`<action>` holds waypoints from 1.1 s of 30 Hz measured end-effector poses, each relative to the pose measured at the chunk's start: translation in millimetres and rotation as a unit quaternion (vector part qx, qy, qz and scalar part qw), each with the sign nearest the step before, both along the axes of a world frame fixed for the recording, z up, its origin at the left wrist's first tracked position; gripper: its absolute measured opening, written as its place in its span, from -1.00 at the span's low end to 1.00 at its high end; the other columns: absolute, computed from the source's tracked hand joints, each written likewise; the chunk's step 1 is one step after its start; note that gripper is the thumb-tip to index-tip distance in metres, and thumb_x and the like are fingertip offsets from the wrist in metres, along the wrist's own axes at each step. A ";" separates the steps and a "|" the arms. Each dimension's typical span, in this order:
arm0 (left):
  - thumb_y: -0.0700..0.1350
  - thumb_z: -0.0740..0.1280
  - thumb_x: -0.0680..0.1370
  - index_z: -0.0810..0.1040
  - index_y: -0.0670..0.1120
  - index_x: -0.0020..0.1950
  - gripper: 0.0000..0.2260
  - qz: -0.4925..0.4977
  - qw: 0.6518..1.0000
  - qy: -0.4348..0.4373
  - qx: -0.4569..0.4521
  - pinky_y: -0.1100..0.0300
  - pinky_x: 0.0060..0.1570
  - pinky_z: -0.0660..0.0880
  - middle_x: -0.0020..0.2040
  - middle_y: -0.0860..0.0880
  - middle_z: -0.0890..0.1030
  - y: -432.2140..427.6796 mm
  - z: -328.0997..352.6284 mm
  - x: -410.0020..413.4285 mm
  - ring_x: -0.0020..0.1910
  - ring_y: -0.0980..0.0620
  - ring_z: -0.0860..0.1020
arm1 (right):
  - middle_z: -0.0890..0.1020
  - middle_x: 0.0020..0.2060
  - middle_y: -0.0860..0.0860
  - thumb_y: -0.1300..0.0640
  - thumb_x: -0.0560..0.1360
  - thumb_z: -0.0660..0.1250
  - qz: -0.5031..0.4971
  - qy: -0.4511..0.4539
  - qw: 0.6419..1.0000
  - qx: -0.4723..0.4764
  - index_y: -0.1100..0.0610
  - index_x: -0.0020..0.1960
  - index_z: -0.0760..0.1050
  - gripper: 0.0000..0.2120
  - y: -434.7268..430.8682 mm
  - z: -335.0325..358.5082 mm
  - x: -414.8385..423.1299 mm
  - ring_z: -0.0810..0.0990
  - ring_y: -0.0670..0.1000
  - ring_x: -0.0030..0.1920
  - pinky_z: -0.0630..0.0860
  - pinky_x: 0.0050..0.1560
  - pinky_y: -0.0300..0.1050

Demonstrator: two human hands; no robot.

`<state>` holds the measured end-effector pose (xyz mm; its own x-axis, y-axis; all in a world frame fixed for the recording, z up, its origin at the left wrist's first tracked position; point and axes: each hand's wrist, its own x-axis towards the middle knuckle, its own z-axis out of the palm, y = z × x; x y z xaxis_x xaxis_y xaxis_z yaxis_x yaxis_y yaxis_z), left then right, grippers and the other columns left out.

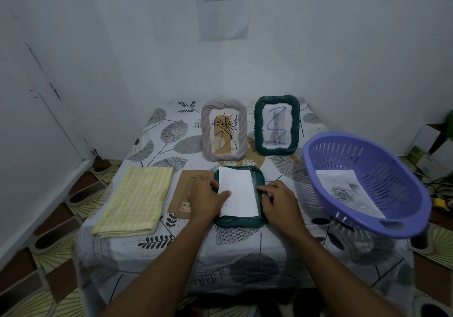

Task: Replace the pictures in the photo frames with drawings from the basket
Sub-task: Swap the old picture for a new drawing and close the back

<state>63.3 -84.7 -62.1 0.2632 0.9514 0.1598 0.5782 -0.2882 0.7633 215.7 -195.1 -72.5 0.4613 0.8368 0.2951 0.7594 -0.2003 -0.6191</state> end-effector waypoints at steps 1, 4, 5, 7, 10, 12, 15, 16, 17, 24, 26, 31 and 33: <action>-0.07 0.54 0.31 0.42 0.03 -0.34 -0.72 0.000 1.000 -0.005 0.003 -0.06 0.04 0.47 -0.13 -0.02 0.46 0.2 -0.2 -0.4 -0.08 -0.03 0.46 | 0.55 0.07 0.06 0.25 0.55 0.21 0.000 0.003 1.000 0.002 0.17 0.21 0.59 -0.71 -0.1 0.5 -0.2 0.52 0.02 0.05 0.37 0.06 -0.24; -0.09 0.50 0.37 0.50 0.01 -0.37 -0.79 -0.007 0.999 -0.050 -0.017 -0.01 -0.03 0.50 -0.15 -0.07 0.55 3.3 1.2 -4.5 -0.09 -0.06 0.52 | 0.54 0.06 0.05 0.24 0.55 0.22 -0.005 0.019 1.000 0.017 0.17 0.17 0.60 -0.74 -0.2 2.0 0.1 0.50 -0.02 0.02 0.37 0.05 -0.25; -0.09 0.48 0.40 0.56 -0.04 -0.33 -0.85 -0.012 0.998 -0.064 -0.017 -0.01 -0.07 0.52 -0.16 -0.08 0.59 5.1 2.4 -6.4 -0.10 -0.07 0.56 | 0.53 0.04 0.05 0.24 0.55 0.22 -0.009 0.025 0.999 0.024 0.17 0.16 0.60 -0.75 -0.4 3.2 0.7 0.50 -0.02 0.02 0.37 0.04 -0.24; -0.13 0.44 0.45 0.64 -0.15 -0.23 -0.90 -0.024 0.995 -0.094 -0.012 0.03 -0.14 0.55 -0.20 -0.09 0.65 5.5 10.7 -9.6 -0.17 -0.07 0.60 | 0.51 0.03 0.04 0.25 0.54 0.23 -0.008 0.031 0.999 0.031 0.18 0.14 0.60 -0.75 -1.6 8.0 1.5 0.50 0.00 0.03 0.42 0.06 -0.19; -0.18 0.40 0.50 0.61 -0.19 -0.14 -0.92 -0.041 0.992 -0.116 -0.010 0.16 -0.22 0.49 -0.19 -0.05 0.66 1.9 27.0 -11.1 -0.20 0.00 0.60 | 0.53 0.04 0.06 0.27 0.52 0.25 0.024 -0.017 0.999 0.039 0.20 0.14 0.60 -0.76 -5.4 21.0 -0.8 0.47 0.03 0.07 0.41 0.12 -0.17; -0.18 0.36 0.53 0.57 -0.19 -0.10 -0.93 -0.045 0.989 -0.138 -0.027 0.14 -0.19 0.52 -0.14 -0.06 0.66 -2.1 34.5 -8.0 -0.16 0.00 0.62 | 0.56 0.01 0.07 0.27 0.51 0.26 0.041 -0.065 0.996 0.055 0.18 0.13 0.60 -0.76 -11.0 36.8 -3.3 0.49 0.05 0.06 0.42 0.07 -0.16; -0.18 0.32 0.57 0.51 -0.12 -0.01 -0.97 -0.064 0.978 -0.180 -0.079 0.19 -0.25 0.54 -0.09 -0.02 0.64 -14.8 41.7 2.2 -0.15 0.07 0.60 | 0.59 0.03 0.06 0.23 0.52 0.26 0.028 -0.133 0.989 0.060 0.14 0.14 0.60 -0.76 -27.2 66.5 2.0 0.50 0.08 0.07 0.49 0.02 -0.03; -0.18 0.31 0.57 0.50 -0.09 0.03 -0.95 -0.066 0.977 -0.183 -0.091 0.22 -0.26 0.53 -0.09 0.01 0.62 -20.0 43.0 6.3 -0.15 0.10 0.59 | 0.59 0.06 0.05 0.20 0.52 0.27 0.016 -0.155 0.987 0.049 0.12 0.17 0.58 -0.74 -35.5 76.9 7.2 0.49 0.08 0.10 0.49 0.02 -0.01; -0.19 0.31 0.57 0.49 -0.07 0.05 -0.92 -0.070 0.973 -0.194 -0.106 0.19 -0.24 0.55 -0.06 0.00 0.62 -25.3 43.1 10.7 -0.14 0.09 0.59 | 0.58 0.09 0.05 0.16 0.51 0.28 0.003 -0.178 0.984 0.026 0.10 0.20 0.56 -0.72 -45.1 85.2 15.0 0.47 0.09 0.14 0.49 0.02 -0.01; -0.25 0.27 0.57 0.46 -0.14 -0.01 -0.96 -0.084 0.945 -0.205 -0.240 0.08 -0.23 0.56 -0.07 -0.13 0.61 -67.3 34.9 66.5 -0.20 -0.07 0.58 | 0.58 -0.14 0.03 -0.09 0.55 0.22 -0.029 -0.180 0.967 -0.180 0.03 0.01 0.48 -0.79 -114.0 91.2 70.1 0.55 0.09 -0.14 0.49 -0.21 -0.05; -0.24 0.26 0.55 0.46 -0.12 -0.05 -0.96 -0.088 0.945 -0.186 -0.254 -0.01 -0.14 0.59 -0.04 -0.18 0.62 -74.2 29.2 80.0 -0.14 -0.14 0.60 | 0.50 -0.25 0.00 -0.05 0.58 0.19 -0.017 -0.196 0.967 -0.160 0.02 -0.11 0.37 -0.83 -117.8 88.4 72.0 0.46 0.06 -0.25 0.38 -0.30 -0.08; -0.31 0.22 0.55 0.43 -0.10 0.01 -0.87 -0.080 0.938 -0.189 -0.279 -0.05 -0.05 0.59 -0.11 -0.11 0.56 -99.6 19.0 111.7 -0.10 -0.15 0.57 | 0.57 -0.32 0.07 0.01 0.60 0.19 -0.019 -0.151 0.987 -0.058 0.13 -0.15 0.50 -0.75 -118.4 99.8 82.3 0.48 0.09 -0.31 0.42 -0.29 0.01; -0.32 0.20 0.57 0.44 -0.12 0.04 -0.87 -0.077 0.933 -0.200 -0.288 -0.07 -0.02 0.57 -0.13 -0.09 0.53 -106.4 14.9 122.1 -0.10 -0.14 0.55 | 0.59 -0.30 0.08 0.00 0.60 0.19 -0.013 -0.139 0.989 -0.053 0.13 -0.11 0.53 -0.75 -116.6 99.9 80.9 0.50 0.08 -0.30 0.43 -0.27 -0.01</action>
<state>185.4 -191.2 -47.2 0.4337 0.8652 -0.2515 0.1983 0.1806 0.9633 296.6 -311.7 27.4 0.3963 0.8586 0.3253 0.8908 -0.2739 -0.3625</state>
